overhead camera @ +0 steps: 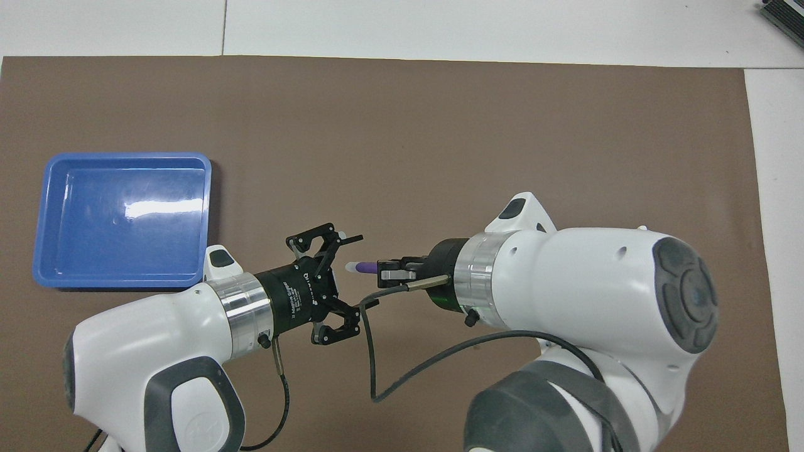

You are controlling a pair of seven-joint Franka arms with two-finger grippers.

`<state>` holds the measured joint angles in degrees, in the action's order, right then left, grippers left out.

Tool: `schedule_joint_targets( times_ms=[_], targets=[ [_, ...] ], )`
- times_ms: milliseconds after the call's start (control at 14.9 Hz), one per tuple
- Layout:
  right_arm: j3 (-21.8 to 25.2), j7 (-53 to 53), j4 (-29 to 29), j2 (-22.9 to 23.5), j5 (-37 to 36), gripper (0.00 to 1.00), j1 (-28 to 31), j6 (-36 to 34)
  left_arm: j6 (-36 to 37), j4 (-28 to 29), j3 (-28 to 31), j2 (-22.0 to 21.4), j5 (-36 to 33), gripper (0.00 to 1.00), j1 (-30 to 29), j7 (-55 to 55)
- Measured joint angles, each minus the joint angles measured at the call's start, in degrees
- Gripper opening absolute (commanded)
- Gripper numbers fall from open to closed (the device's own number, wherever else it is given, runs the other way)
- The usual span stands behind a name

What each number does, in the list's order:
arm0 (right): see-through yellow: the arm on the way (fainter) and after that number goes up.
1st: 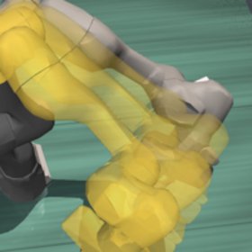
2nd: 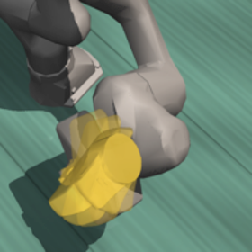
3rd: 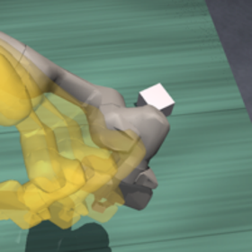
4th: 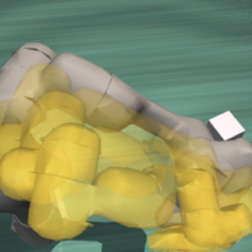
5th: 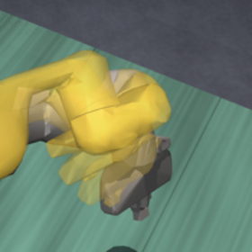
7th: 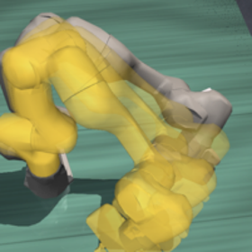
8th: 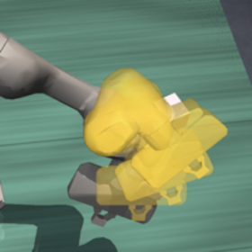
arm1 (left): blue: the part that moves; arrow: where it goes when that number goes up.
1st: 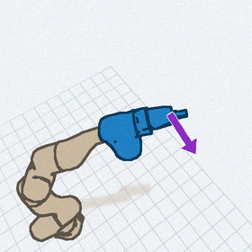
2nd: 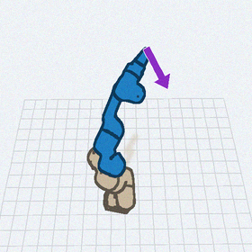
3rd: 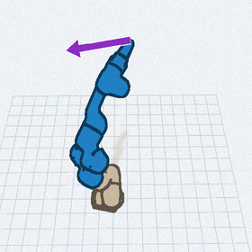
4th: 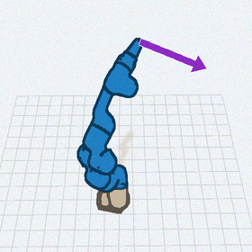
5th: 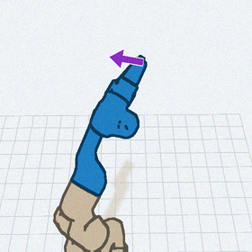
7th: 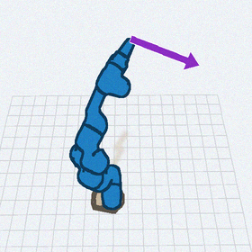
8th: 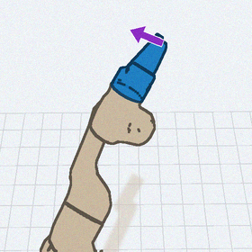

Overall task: Right arm passes pens to left for tray arrangement
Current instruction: 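Close the left gripper on the purple pen and open the right gripper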

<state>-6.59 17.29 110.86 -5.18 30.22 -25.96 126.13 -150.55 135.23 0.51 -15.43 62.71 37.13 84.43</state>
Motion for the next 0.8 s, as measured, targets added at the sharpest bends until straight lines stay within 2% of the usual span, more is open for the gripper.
schedule_joint_targets(
  times_ms=[201,402,736,803],
  targets=[
    [0.0,0.0,0.0,-0.1,0.0,0.0,0.0,0.0,-0.5,0.1,0.0,0.0,0.1,0.65,0.2,0.1],
    [0.0,0.0,0.0,-0.1,0.0,0.0,0.0,0.0,-0.5,0.1,0.0,0.1,0.2,0.44,0.2,0.3],
    [0.0,0.0,0.0,-0.1,0.0,0.0,0.0,0.0,-0.5,0.1,0.0,0.1,0.3,0.17,0.3,0.9],
    [0.0,0.0,0.1,-0.2,0.0,0.0,0.0,0.0,-0.5,0.0,0.0,0.1,0.3,0.06,0.3,1.0]
  ],
)
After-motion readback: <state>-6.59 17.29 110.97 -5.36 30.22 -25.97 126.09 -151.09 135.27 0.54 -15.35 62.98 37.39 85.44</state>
